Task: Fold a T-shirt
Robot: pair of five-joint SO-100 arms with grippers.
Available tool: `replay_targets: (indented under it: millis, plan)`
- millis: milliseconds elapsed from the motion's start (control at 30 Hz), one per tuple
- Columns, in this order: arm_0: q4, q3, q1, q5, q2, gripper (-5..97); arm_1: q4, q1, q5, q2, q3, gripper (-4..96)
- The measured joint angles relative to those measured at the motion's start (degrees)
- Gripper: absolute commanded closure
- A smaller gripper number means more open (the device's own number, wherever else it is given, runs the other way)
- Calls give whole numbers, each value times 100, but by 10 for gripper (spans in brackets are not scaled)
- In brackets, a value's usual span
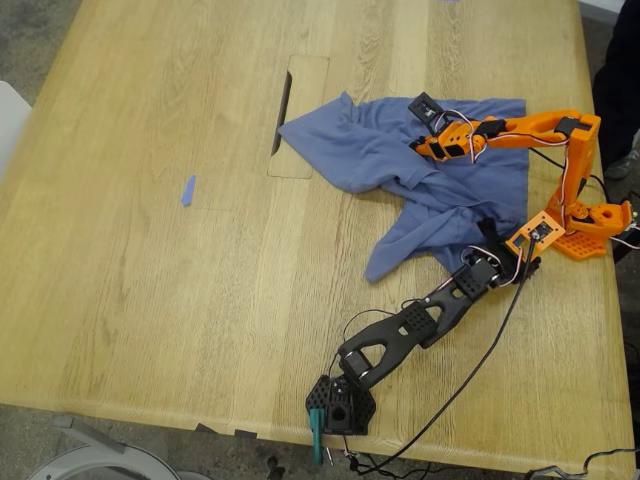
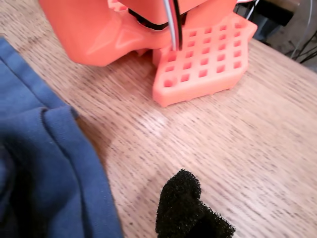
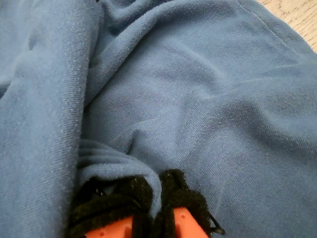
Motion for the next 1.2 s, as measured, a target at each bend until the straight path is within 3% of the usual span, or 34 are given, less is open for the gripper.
replay_targets:
  millis: [467,733,1000,1200]
  plan:
    - [-677,-123,-404,1239,-510,334,18,-97,-26,88,18,913]
    - [-536,-132,-483,1591,-589,443,18,-114,-26,88,18,913]
    - [44,-158,-659,1731,-545,486,9,-114,-26,88,18,913]
    - [387,-158,-747,1740,-598,612,0,-114,-26,141,70,913]
